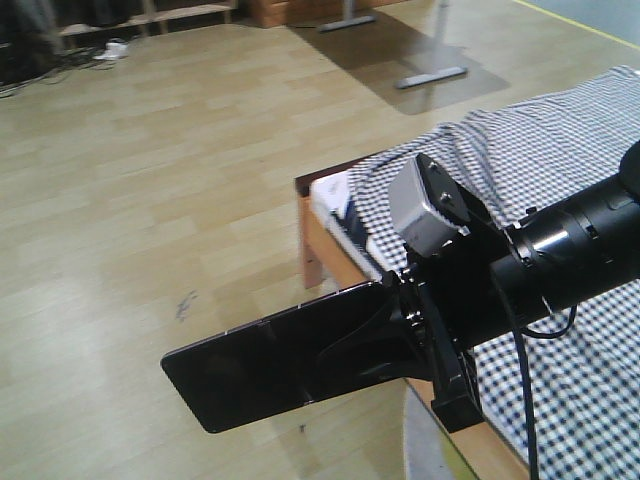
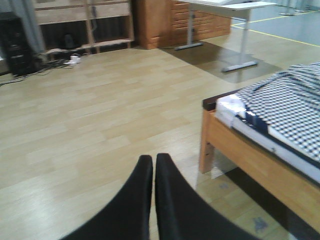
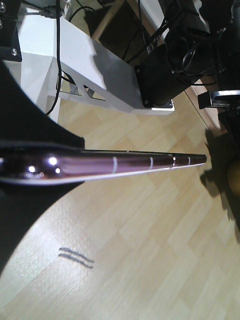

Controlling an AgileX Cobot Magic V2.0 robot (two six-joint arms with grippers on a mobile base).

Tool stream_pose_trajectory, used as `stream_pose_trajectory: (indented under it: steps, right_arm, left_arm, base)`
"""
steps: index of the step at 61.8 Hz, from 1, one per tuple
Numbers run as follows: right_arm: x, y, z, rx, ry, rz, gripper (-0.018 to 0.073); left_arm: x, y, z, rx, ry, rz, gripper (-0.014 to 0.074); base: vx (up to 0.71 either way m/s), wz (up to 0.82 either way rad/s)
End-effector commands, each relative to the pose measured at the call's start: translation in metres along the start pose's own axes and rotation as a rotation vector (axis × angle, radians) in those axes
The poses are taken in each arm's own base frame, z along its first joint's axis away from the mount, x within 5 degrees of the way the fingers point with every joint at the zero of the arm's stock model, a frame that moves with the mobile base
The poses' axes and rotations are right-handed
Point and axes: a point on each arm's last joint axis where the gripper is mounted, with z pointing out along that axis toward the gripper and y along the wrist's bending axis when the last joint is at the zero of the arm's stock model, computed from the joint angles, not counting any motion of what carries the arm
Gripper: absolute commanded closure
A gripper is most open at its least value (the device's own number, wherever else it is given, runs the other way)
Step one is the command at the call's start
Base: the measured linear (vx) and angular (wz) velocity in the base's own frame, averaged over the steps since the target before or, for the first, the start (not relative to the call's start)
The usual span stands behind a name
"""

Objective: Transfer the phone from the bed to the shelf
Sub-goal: 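Hold the phone in the right gripper while the base turns from the bed, then carry the phone in the right gripper while driving across the floor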

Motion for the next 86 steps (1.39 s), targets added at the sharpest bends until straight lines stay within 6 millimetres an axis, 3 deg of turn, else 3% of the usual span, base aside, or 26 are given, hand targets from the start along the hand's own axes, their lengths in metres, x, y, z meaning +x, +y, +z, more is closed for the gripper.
stream_pose_trajectory:
  steps: [1,41,86]
  right_arm:
    - [-0.0144,0.0174,-0.0103,-0.077,-0.08,-0.034,0.0561]
    - [-0.0144,0.0174,-0.0103,-0.077,-0.08,-0.034,0.0561]
    - [-0.0144,0.0174,-0.0103,-0.078,-0.08,-0.032,0.0561]
  left_arm:
    - [-0.0061,0.0007,-0.0004,-0.006,-0.076,-0.013,0.0596]
    - [-0.0061,0.0007,-0.0004,-0.006,-0.076,-0.013,0.0596]
    - [-0.0061,0.0007,-0.0004,-0.006,-0.076,-0.013,0.0596]
  base:
    - [-0.14,0.52]
    - [-0.11,0.42]
    - [0.0,0.06]
